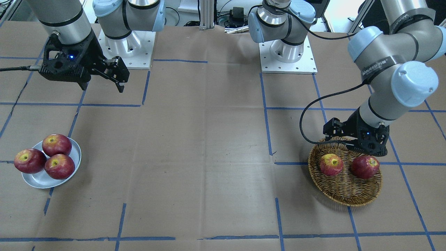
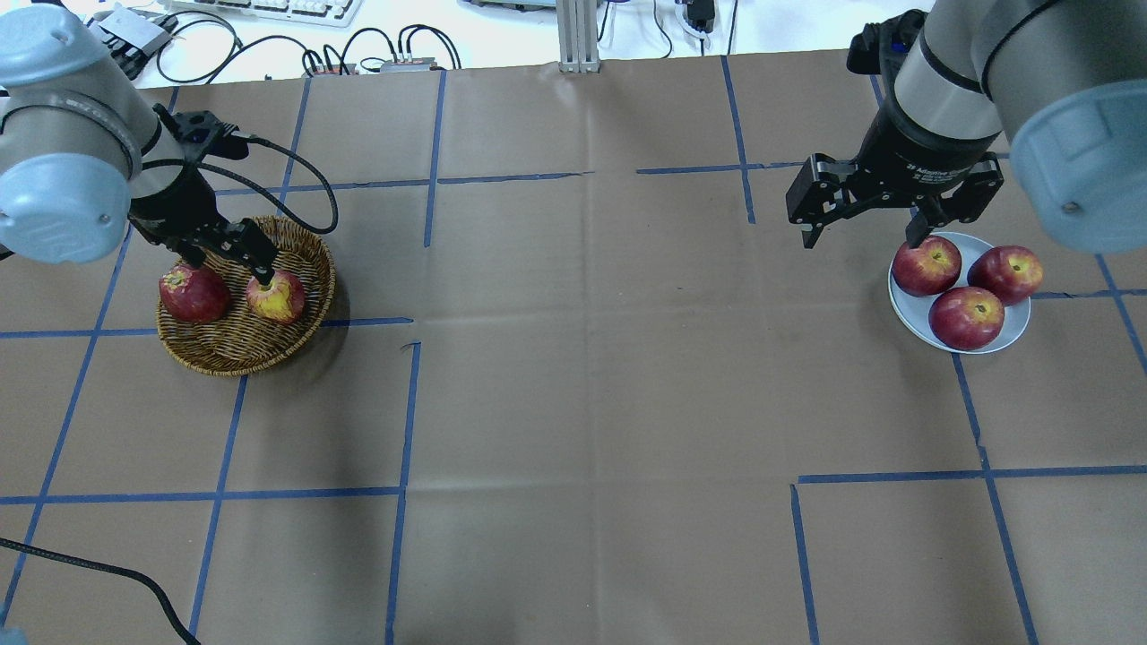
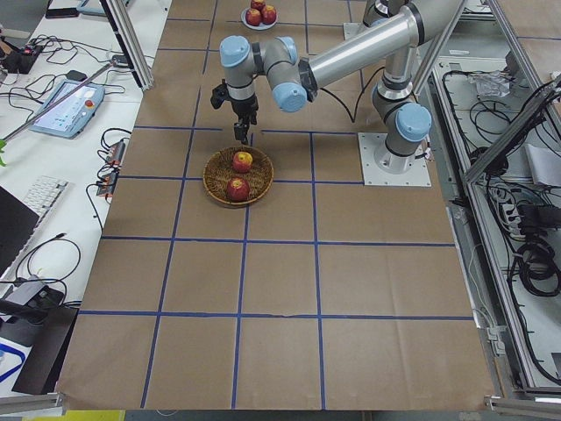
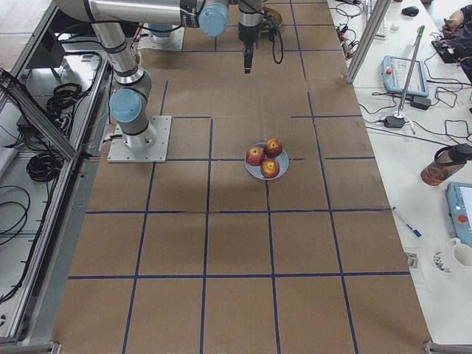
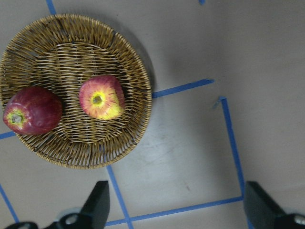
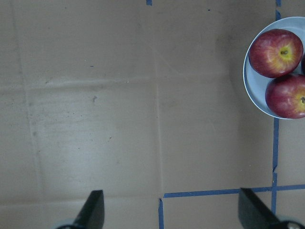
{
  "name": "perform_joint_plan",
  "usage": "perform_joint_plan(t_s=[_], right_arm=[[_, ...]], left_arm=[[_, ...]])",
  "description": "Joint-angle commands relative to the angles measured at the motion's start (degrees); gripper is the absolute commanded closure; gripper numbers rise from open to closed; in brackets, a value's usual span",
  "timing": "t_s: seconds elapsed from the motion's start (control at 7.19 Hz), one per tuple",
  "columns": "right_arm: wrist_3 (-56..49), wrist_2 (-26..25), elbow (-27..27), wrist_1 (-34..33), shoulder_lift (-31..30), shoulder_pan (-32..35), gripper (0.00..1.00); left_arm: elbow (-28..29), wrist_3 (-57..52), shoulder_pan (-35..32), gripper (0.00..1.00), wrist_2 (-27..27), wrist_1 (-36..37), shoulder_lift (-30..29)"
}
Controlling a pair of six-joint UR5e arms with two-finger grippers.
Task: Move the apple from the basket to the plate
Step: 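Lower the left gripper onto the yellow-red apple in the basket and grasp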
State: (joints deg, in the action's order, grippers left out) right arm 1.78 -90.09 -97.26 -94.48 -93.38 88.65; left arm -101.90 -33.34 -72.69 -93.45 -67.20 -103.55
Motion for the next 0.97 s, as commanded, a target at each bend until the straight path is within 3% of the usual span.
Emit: perform_joint_plan(t_s=[0.0,0.28,0.83], right_arm=[[-0.02,0.0,-0.03,0.0,0.04,0.03,0.0],[-0.02,0.0,-0.03,0.0,0.04,0.03,0.0],[-0.02,0.0,-0.12,0.0,0.04,0.03,0.0]], left_arm=[[-3.64,-1.81,1.41,0.01,0.37,8.12,-4.72],[-3.48,-1.81,1.85,0.02,0.46,8.14,-7.7],[-3.47,-1.38,2.38,0.17,1.95,9.8,-9.04]])
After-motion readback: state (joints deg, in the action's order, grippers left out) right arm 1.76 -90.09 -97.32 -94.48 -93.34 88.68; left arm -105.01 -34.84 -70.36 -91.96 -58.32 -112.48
